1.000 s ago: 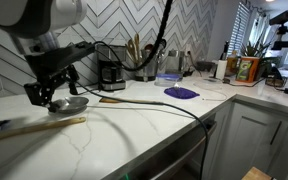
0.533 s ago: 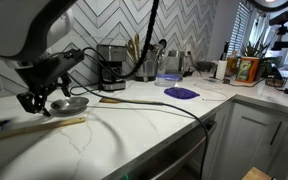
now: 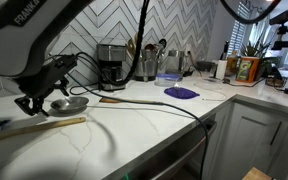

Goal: Place the silver bowl in front of the wooden spoon

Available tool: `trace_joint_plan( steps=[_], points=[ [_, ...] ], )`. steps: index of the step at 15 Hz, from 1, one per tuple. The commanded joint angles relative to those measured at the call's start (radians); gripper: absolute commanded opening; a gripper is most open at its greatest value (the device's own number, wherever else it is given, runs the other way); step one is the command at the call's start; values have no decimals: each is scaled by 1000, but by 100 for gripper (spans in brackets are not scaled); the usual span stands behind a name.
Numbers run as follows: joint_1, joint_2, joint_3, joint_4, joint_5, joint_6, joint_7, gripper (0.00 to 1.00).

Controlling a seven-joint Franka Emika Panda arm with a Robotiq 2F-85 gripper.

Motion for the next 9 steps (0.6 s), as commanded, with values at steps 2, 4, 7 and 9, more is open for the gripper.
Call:
trace_joint_plan(
  steps=[2,4,7,9],
  points=[
    [32,39,-22,42,-49,-52,82,100],
    [34,46,-24,50,-57,-58,91,74],
    [33,53,-26,56,-56,-64,95,50],
    [33,57,-27,59,-55,-66,95,41]
  ],
)
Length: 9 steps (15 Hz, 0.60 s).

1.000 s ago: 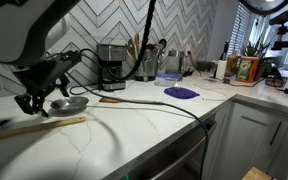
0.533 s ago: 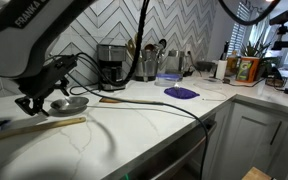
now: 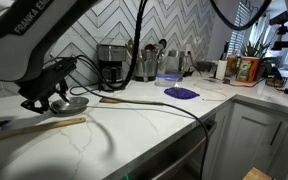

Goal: Place the silver bowl in front of the wooden spoon

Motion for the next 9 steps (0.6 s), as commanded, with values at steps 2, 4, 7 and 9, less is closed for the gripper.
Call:
trace_joint_plan(
  steps=[2,4,7,9],
  points=[
    [16,22,-12,23,-21,-29,26,32],
    [15,28,-13,26,-17,-26,23,19],
    [14,36,-15,29,-12,-26,19,20],
    [13,40,-17,31,-11,-25,19,20]
  ],
)
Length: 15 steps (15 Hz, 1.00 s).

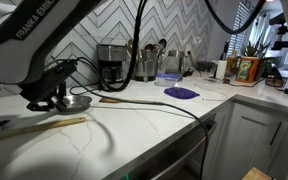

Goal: Place the silver bowl in front of the wooden spoon

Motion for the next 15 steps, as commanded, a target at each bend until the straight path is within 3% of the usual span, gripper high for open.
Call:
trace_joint_plan(
  steps=[1,8,15],
  points=[
    [13,18,-10,16,-11,-24,18,21],
    [21,22,-12,20,-17,-39,17,0],
    [44,11,-8,44,-36,-99,14,1]
  ],
)
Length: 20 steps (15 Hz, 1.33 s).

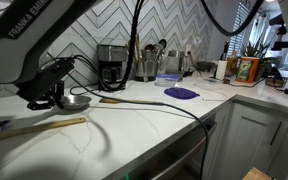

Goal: Place the silver bowl in front of the wooden spoon

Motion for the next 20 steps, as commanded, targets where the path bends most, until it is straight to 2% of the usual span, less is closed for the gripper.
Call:
trace_joint_plan(
  steps=[1,5,8,15,20],
  points=[
    [26,1,-4,15,-27,-55,9,1],
    [44,-21,16,5,-119,-11,-105,1],
    [50,-31,55,15,-137,45,-207,1],
    [56,-105,145,-30,-85,139,-481,1],
    [40,-201,223,-120,16,192,-685,1]
  ],
)
